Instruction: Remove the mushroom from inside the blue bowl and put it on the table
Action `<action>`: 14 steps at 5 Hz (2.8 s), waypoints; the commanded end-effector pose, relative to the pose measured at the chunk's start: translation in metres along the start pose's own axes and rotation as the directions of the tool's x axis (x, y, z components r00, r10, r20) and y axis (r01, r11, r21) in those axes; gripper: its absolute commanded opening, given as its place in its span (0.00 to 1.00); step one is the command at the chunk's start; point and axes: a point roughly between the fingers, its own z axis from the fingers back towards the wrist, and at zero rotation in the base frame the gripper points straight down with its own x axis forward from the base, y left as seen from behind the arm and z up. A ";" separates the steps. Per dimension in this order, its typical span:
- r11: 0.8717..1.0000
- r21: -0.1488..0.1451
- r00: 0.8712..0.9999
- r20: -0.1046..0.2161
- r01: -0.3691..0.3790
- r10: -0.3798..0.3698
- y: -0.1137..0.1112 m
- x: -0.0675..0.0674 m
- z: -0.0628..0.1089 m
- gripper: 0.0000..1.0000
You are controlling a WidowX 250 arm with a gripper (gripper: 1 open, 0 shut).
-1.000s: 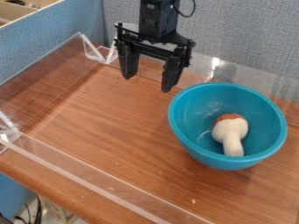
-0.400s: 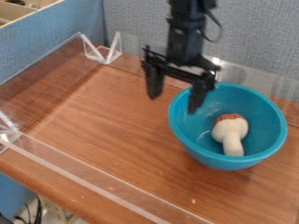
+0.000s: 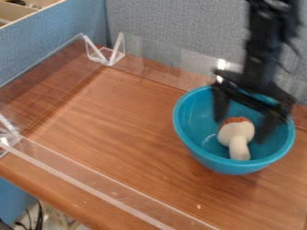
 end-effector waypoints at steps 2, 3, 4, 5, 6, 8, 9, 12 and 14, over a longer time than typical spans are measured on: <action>1.000 -0.021 0.998 0.061 0.020 -0.019 0.013 0.007 -0.014 1.00; 0.999 -0.019 0.997 0.069 0.042 -0.041 0.010 0.002 -0.019 1.00; 0.998 -0.018 0.995 0.082 0.067 -0.065 0.007 -0.003 -0.021 1.00; 0.998 -0.010 0.995 0.089 0.056 -0.055 0.014 0.003 -0.023 1.00; 0.999 -0.003 0.995 0.095 0.045 -0.044 0.022 0.009 -0.026 1.00; 1.000 0.013 0.994 0.107 0.019 -0.021 0.034 0.022 -0.024 1.00; 1.000 0.019 0.994 0.109 0.010 -0.012 0.035 0.027 -0.023 1.00; 0.995 0.019 0.988 0.126 -0.097 0.094 0.054 0.037 0.013 0.00; 0.991 0.012 0.981 0.144 -0.135 0.132 0.048 0.040 0.006 0.00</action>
